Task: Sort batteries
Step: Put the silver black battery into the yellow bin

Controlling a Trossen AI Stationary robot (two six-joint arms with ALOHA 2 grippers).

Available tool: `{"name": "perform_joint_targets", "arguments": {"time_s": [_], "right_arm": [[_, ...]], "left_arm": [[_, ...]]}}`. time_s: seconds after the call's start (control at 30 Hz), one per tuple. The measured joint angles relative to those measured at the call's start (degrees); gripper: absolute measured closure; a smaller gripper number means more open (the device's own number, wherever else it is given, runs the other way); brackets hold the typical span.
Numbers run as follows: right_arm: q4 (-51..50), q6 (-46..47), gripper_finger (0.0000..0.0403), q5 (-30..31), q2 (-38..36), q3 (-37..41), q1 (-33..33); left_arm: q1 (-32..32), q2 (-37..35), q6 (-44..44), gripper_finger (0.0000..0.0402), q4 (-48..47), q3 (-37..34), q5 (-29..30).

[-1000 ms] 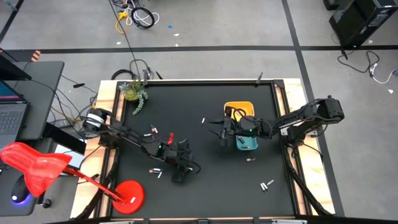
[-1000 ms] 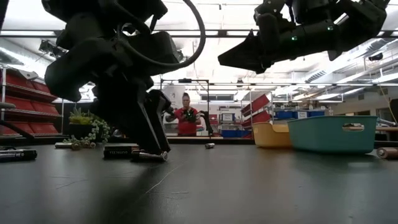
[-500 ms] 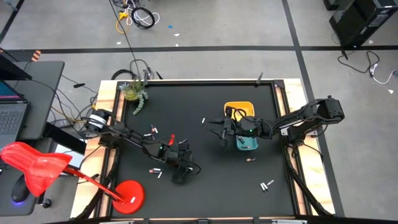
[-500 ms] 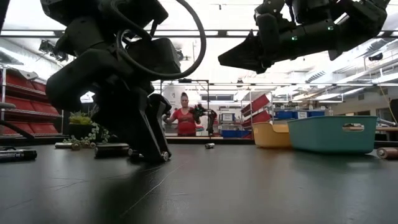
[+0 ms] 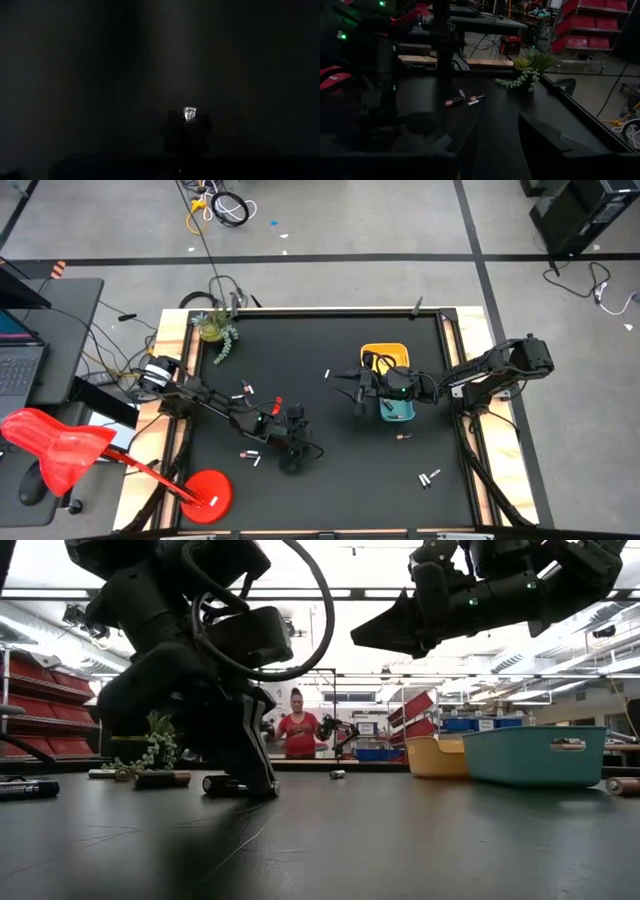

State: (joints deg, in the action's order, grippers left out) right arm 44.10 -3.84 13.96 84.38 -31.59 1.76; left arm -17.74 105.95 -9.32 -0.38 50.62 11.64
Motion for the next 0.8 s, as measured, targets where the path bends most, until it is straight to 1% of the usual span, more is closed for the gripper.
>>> {"name": "perform_joint_targets", "arguments": {"time_s": [0.27,0.37,0.5,0.57,0.67,0.73,0.8], "right_arm": [[-4.2,0.63,0.0251,1.02,0.0,0.0,0.0],[-6.78,1.94,0.0251,1.07,0.0,0.0,0.08],[-14.88,2.34,0.0251,1.07,-0.02,-0.95,0.94],[-17.02,2.3,0.0248,1.07,-0.02,-1.46,1.9],[-16.98,1.58,0.024,1.45,-0.02,-1.55,3.67],[-16.7,1.25,0.0234,2.36,-0.02,-1.57,4.56],[-16.63,1.29,0.0228,2.89,-0.02,-1.58,4.91]], "left_arm": [[-0.03,-2.27,3.05,0.0401,-2.23,1.73,0.73],[0.34,-5.0,4.53,0.0401,-3.55,2.32,1.42],[1.54,-9.79,6.51,0.0401,-5.64,3.03,3.21],[2.71,-12.02,8.2,0.0401,-5.84,3.03,3.71],[5.7,-14.57,11.3,0.0401,-2.23,3.18,4.4],[8.17,-14.95,13.68,0.0402,1.6,3.17,4.17],[10.66,-14.95,15.28,0.0401,6.5,3.16,1.92]]}}
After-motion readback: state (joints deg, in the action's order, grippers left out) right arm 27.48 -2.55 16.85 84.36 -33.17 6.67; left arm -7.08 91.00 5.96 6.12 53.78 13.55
